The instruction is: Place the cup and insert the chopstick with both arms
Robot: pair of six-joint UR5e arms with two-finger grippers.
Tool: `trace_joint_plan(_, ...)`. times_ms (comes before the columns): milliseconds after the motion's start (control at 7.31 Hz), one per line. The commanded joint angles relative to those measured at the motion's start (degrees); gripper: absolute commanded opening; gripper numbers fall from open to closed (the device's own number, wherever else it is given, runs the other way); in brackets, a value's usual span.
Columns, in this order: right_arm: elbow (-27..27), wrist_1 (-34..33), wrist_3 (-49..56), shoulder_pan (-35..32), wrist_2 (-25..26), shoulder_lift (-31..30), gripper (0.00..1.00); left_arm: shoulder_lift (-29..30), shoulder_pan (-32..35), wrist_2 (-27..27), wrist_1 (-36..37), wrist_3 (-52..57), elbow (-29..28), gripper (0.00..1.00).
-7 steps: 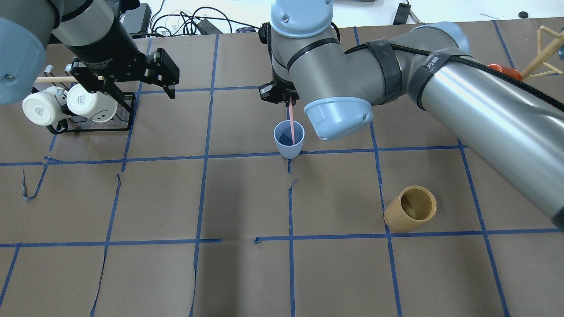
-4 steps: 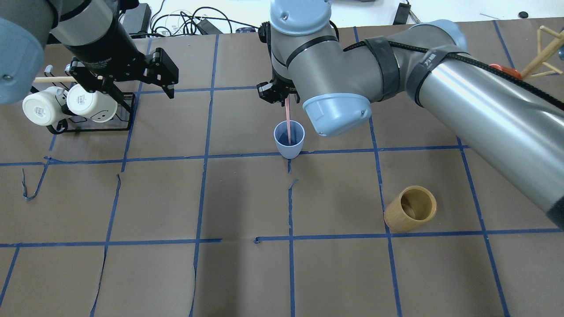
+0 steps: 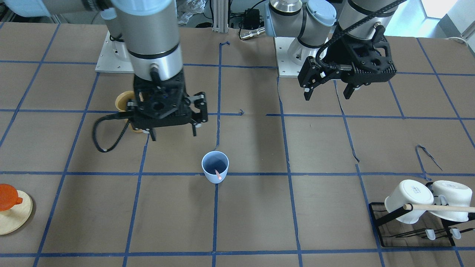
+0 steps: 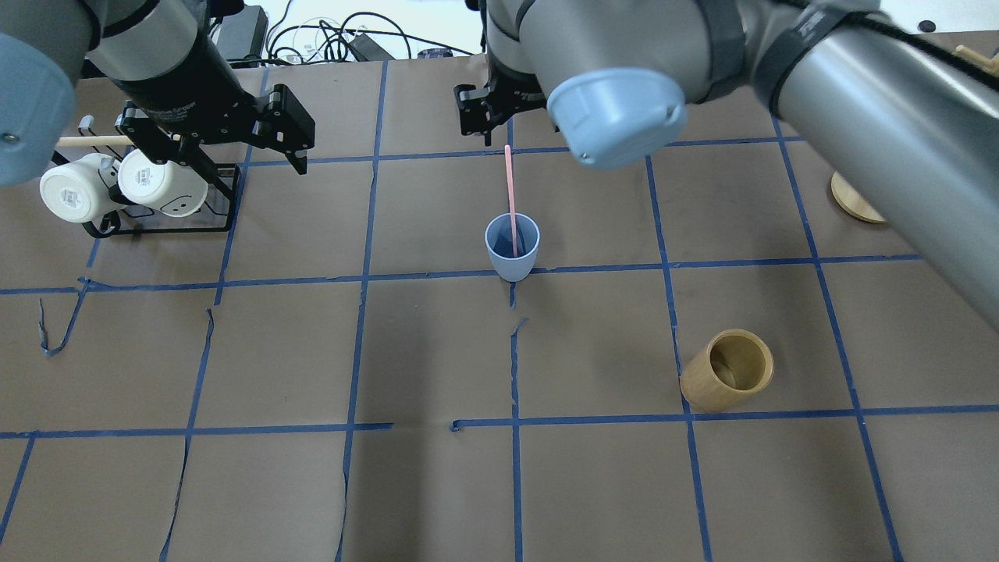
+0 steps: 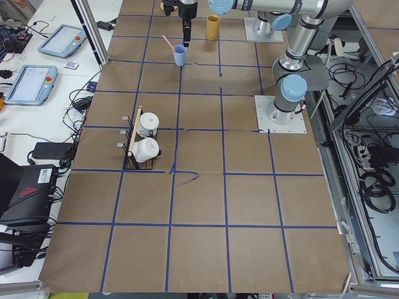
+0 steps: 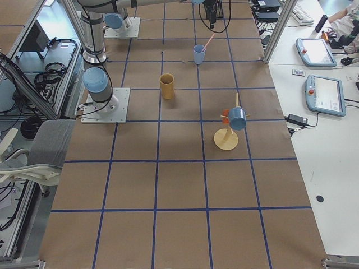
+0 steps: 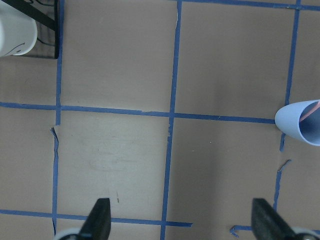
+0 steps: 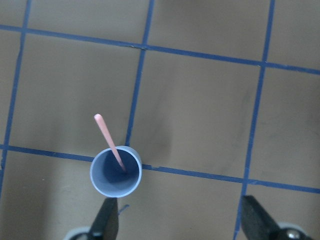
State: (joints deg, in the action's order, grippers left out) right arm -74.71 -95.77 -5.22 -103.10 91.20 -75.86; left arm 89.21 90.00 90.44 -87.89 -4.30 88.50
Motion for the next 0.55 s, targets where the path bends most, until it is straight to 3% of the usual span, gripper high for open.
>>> trace_joint_plan(0,-3.65,11.55,7.11,5.88,0.64,-7.60,0.87,-0.01,0.00,0.00,0.00,-0.01,0.00,1.00)
trace_joint_plan(137,-10.13,11.66,7.50,6.33,0.82,-13.64,0.88,-0.01,0.00,0.00,0.00,-0.01,-0.09,1.00)
trace_joint_plan(274,-14.37,8.18,8.20,7.20,0.56,-16.92,0.95,-0.01,0.00,0.00,0.00,-0.01,0.00,1.00)
trace_joint_plan(411,-14.32,5.36,9.34,8.08,-0.23,-16.87,1.00,-0.01,0.00,0.00,0.00,-0.01,0.00,1.00)
